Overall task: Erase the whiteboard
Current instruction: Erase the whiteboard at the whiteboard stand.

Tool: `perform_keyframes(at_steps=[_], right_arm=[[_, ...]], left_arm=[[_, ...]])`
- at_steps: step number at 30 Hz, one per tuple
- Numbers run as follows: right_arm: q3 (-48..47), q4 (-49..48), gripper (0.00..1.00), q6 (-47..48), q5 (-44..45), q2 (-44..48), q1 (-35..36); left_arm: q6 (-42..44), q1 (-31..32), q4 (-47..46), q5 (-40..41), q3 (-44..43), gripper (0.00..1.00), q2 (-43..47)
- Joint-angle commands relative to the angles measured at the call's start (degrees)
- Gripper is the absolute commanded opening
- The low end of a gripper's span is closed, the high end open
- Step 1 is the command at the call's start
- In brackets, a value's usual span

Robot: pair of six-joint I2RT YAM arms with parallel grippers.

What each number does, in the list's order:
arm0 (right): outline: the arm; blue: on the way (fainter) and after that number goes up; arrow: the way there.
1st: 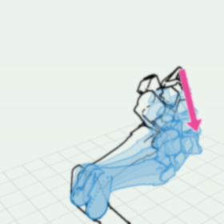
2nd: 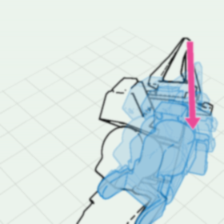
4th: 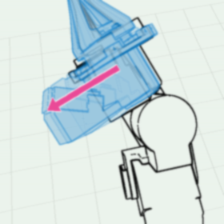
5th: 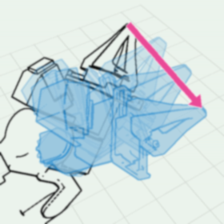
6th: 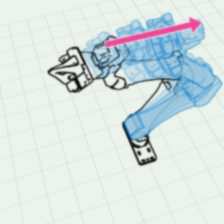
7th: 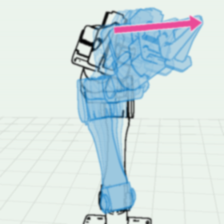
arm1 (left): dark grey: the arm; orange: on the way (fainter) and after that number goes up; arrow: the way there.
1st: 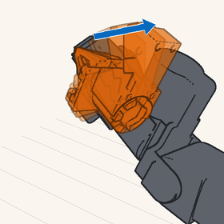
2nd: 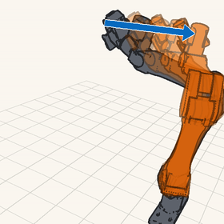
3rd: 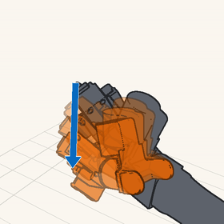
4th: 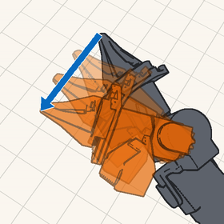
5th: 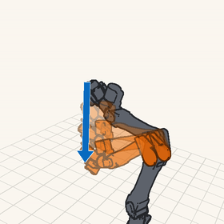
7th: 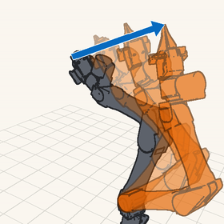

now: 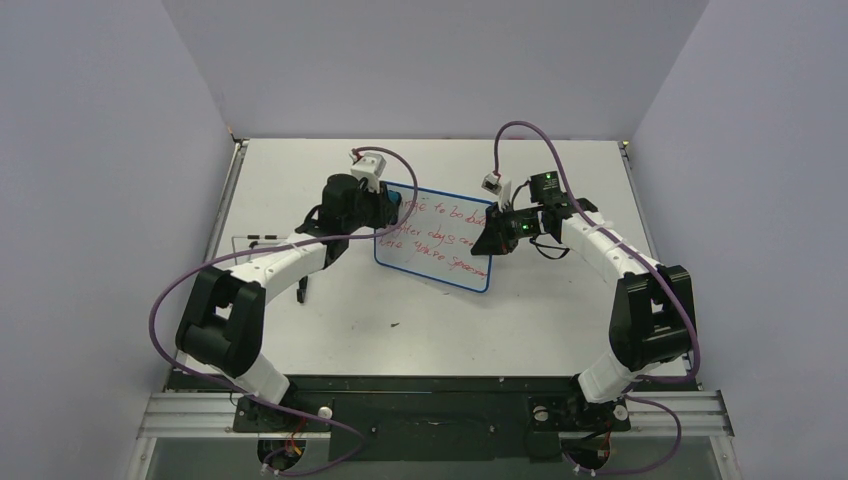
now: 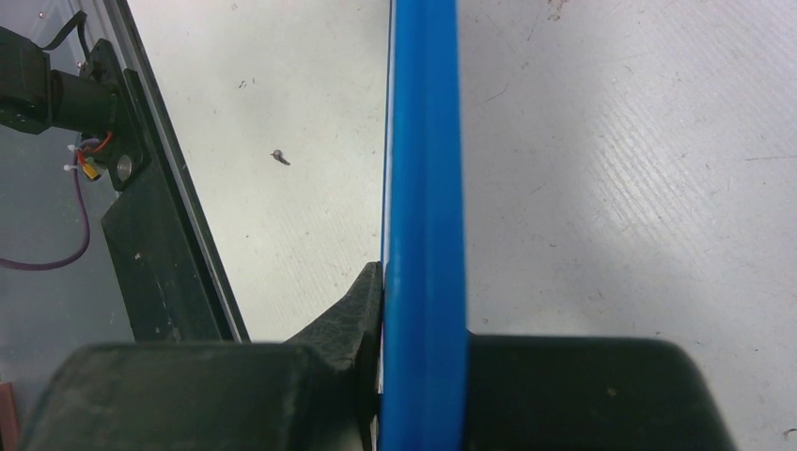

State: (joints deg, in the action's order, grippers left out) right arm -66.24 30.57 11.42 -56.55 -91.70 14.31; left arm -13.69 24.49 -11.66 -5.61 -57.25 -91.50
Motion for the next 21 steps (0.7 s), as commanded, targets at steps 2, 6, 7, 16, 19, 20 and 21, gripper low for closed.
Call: perform_keyframes(at_steps=[2,6,7,16,19,20,21], right_arm=[[-1.3,2.9,0.0,3.5,-2.6,0.7,1.9],[-1.3,2.9,0.0,3.5,-2.7,0.6,1.8],[-1.3,2.9,0.0,3.5,-2.8,0.6,1.9],[-1.2,2.9,0.0,3.5,-2.9,0.8,1.9],[-1.2,2.9,0.0,3.5,-2.9,0.8,1.9],[-1.2,2.8,0.0,3.5,-2.9,0.8,1.9],[-1.3,2.9,0.0,3.5,-2.9,0.8,1.9]], left_arm=[[2.9,2.3,-3.3,-7.4,-2.5,0.0,-0.7],[-1.5,1.9,-4.0,3.1,-2.2,0.0,-1.0],[-3.2,1.3,-3.9,4.1,-2.1,0.0,-0.9],[-3.9,0.1,-5.2,6.6,1.1,0.0,-0.3],[-2.6,1.2,-9.0,1.2,2.6,0.0,-0.3],[-1.8,1.9,-9.3,-0.9,2.7,0.0,-0.4],[-1.5,2.3,-9.5,-2.6,2.6,0.0,-1.0]])
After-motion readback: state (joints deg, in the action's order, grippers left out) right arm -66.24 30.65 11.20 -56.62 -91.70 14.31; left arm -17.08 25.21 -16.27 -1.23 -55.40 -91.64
